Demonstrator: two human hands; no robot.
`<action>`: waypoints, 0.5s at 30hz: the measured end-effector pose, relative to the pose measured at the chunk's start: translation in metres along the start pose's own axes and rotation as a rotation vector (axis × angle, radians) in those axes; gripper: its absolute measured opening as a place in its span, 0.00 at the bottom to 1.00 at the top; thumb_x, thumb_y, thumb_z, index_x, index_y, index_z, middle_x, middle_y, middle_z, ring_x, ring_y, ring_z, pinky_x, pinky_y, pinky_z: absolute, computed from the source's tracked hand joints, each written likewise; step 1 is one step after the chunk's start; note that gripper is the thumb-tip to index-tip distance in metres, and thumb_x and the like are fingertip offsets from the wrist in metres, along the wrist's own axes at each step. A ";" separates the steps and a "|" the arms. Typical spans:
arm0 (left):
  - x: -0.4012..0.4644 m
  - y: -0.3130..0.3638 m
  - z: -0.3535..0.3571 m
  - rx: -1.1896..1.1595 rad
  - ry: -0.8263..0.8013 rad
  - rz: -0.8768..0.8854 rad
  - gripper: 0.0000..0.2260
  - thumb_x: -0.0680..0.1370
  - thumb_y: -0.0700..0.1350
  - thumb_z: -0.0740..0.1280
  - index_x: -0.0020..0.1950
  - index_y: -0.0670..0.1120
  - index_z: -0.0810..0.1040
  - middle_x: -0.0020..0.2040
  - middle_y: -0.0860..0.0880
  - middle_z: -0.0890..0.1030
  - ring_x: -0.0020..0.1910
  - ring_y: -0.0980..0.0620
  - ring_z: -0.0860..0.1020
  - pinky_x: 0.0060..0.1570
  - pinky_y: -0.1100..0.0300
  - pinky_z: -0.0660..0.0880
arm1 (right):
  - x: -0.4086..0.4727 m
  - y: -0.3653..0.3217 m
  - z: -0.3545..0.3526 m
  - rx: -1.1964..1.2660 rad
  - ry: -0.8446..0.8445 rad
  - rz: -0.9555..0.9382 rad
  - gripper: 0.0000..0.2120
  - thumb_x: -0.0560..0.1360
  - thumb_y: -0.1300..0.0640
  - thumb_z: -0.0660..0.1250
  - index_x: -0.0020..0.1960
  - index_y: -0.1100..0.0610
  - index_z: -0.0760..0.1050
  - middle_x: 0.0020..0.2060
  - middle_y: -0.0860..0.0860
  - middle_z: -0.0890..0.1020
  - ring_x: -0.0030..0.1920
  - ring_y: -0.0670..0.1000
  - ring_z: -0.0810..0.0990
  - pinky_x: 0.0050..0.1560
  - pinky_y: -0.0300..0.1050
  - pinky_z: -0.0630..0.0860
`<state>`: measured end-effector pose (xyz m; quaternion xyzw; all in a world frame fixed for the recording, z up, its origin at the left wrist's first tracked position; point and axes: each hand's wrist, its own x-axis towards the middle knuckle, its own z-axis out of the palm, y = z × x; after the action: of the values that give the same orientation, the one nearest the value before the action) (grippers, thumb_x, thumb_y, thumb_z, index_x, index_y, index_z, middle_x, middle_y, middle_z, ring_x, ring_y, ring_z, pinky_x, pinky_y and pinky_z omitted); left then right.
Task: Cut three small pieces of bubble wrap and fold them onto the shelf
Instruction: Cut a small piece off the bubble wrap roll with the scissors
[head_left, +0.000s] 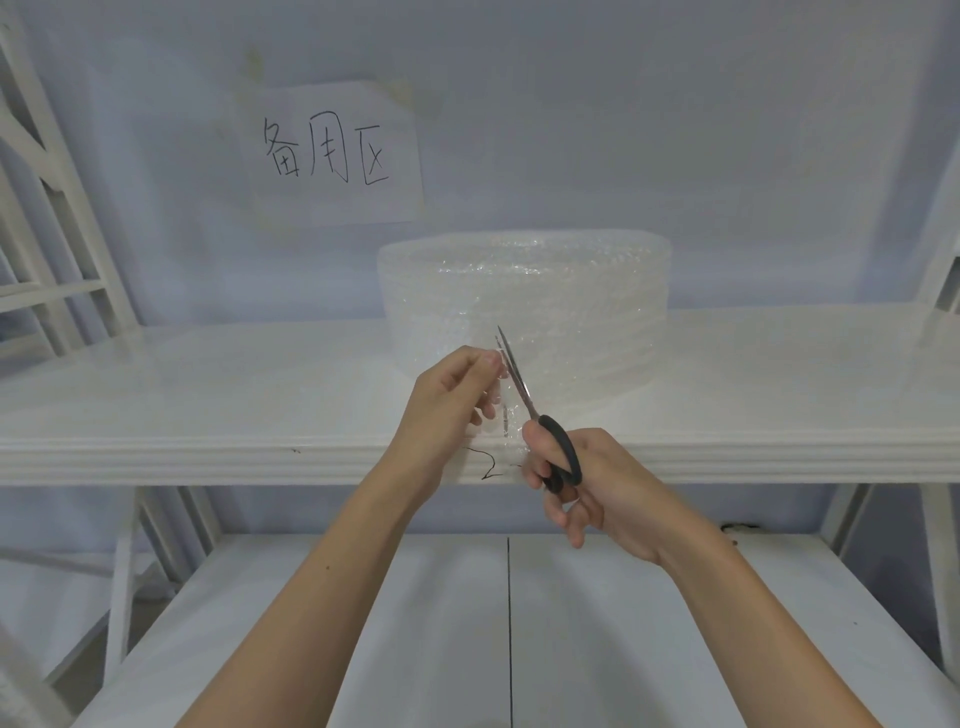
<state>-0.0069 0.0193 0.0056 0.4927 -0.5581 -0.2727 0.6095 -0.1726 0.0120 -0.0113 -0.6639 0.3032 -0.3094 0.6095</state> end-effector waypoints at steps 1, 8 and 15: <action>0.000 0.000 0.000 -0.018 0.005 -0.002 0.12 0.82 0.48 0.62 0.41 0.50 0.79 0.32 0.54 0.75 0.30 0.57 0.72 0.37 0.61 0.69 | -0.001 0.002 0.000 -0.011 0.002 0.004 0.26 0.66 0.36 0.70 0.37 0.61 0.71 0.37 0.57 0.72 0.24 0.51 0.71 0.20 0.39 0.71; -0.001 -0.003 -0.001 0.008 -0.045 0.018 0.12 0.81 0.48 0.64 0.39 0.49 0.78 0.32 0.54 0.74 0.31 0.57 0.72 0.39 0.61 0.69 | -0.004 0.003 -0.001 0.007 0.005 -0.005 0.24 0.68 0.38 0.72 0.36 0.60 0.72 0.38 0.58 0.72 0.24 0.51 0.71 0.20 0.40 0.71; -0.004 -0.005 0.001 0.041 -0.174 0.066 0.13 0.82 0.44 0.63 0.38 0.47 0.78 0.34 0.44 0.74 0.31 0.57 0.71 0.36 0.70 0.69 | 0.003 -0.013 0.004 0.046 0.002 -0.052 0.18 0.65 0.38 0.68 0.28 0.52 0.78 0.27 0.47 0.73 0.24 0.49 0.70 0.18 0.38 0.70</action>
<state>-0.0080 0.0208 -0.0010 0.4607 -0.6303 -0.2828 0.5573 -0.1670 0.0134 0.0015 -0.6571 0.2793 -0.3326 0.6161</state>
